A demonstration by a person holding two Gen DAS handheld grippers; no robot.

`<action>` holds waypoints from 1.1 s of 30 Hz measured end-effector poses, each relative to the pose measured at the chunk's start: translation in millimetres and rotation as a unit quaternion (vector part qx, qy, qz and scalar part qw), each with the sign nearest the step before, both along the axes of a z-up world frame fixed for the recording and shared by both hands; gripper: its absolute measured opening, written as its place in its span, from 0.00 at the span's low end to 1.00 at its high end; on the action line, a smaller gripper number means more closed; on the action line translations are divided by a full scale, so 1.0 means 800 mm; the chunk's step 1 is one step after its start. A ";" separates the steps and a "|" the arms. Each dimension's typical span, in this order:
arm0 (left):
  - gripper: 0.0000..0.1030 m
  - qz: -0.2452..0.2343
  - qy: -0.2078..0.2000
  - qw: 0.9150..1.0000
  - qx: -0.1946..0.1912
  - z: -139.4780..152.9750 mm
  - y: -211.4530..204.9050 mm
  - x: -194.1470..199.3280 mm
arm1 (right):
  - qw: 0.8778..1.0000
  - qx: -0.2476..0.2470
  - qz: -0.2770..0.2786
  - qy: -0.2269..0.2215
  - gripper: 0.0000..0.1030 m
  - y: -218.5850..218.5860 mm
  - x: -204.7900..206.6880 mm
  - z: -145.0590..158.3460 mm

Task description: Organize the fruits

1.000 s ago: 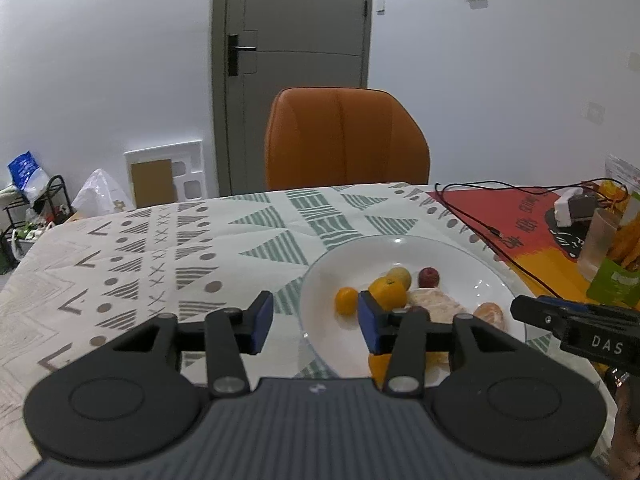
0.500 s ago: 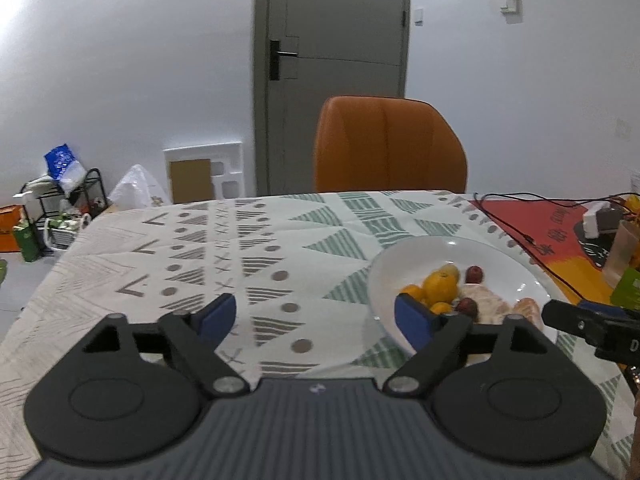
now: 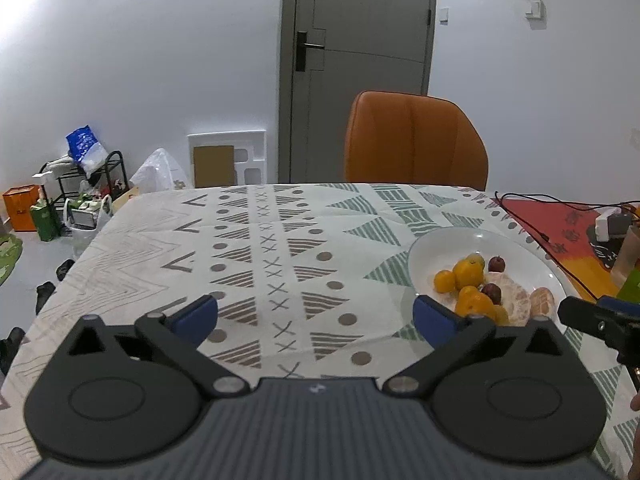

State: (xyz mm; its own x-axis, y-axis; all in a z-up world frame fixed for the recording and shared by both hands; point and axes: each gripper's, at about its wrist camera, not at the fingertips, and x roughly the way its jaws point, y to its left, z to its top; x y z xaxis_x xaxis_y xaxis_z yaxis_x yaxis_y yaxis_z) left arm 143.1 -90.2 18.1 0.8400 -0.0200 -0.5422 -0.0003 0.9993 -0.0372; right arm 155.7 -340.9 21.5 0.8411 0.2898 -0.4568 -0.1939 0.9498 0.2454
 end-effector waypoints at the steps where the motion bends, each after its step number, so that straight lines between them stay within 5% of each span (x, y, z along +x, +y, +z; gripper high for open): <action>1: 1.00 0.001 0.000 1.000 -0.001 0.001 0.002 -0.002 | 1.000 0.000 0.001 0.000 1.00 0.002 -0.002 0.002; 33: 1.00 0.042 -0.018 0.999 -0.011 0.024 0.074 -0.092 | 0.998 -0.020 0.063 -0.004 1.00 0.066 -0.049 0.019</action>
State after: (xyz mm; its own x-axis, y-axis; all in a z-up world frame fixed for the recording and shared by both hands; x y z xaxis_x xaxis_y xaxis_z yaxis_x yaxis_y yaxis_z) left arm 69.1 -30.7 37.5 0.8579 0.0406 -0.5122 -0.0829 0.9947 -0.0600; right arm 116.9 -287.9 36.9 0.8024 0.3749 -0.4642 -0.3144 0.9269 0.2052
